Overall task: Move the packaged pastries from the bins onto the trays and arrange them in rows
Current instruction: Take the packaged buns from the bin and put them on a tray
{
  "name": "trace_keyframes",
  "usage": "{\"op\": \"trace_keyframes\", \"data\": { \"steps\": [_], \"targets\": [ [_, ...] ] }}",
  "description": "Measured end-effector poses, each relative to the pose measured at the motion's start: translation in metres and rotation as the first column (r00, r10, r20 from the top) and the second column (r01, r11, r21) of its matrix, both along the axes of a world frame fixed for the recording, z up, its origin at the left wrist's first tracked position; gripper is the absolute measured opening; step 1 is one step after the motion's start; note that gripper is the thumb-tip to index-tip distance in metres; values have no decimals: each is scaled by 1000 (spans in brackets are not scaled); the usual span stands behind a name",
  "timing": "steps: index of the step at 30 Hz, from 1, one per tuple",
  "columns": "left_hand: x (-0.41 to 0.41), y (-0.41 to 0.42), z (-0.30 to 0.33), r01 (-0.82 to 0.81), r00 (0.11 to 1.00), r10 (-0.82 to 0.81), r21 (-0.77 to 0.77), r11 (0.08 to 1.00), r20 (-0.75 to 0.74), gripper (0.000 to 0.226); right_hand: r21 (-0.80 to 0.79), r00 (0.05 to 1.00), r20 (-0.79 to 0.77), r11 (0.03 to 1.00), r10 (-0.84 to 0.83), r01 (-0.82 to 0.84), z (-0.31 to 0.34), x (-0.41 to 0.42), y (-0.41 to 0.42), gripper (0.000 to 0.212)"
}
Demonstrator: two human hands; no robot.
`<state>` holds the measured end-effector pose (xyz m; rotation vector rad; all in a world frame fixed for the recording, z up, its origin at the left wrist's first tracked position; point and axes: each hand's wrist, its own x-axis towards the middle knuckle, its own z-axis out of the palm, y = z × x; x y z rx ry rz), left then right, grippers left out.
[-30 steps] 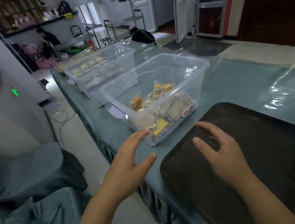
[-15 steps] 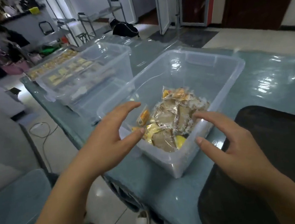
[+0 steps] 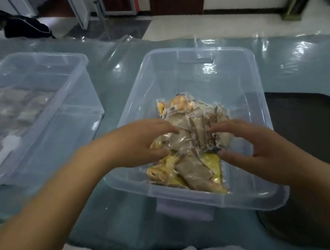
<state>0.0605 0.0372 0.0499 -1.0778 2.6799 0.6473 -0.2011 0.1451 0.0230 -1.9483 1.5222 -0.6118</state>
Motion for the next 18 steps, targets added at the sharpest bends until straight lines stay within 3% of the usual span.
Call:
{"op": "trace_keyframes", "data": {
  "steps": [4,7,10,12,15,18],
  "targets": [
    [-15,-30,3,135,990,-137,57,989,22,55,276,949,-287,960,131,-49,9,-3,-18,59],
    [-30,-46,-22,275,934,-262,-23,961,245,71,347,830,-456,923,320,-164,4,-1,-37,65],
    [-44,-52,-66,361,755,-340,77,929,561,81,428,693,-511,849,509,-308,-14,7,-53,70],
    [-50,-50,-93,330,673,-361,175,928,646,76,563,541,-525,745,657,-357,-31,16,-58,73],
    [-60,-44,-115,351,657,-367,163,922,659,59,718,364,-483,598,797,-357,-51,31,-63,71],
    [-71,-37,-118,368,694,-314,56,928,648,60,742,290,-469,550,834,-384,-66,44,-69,67]
  ]
}}
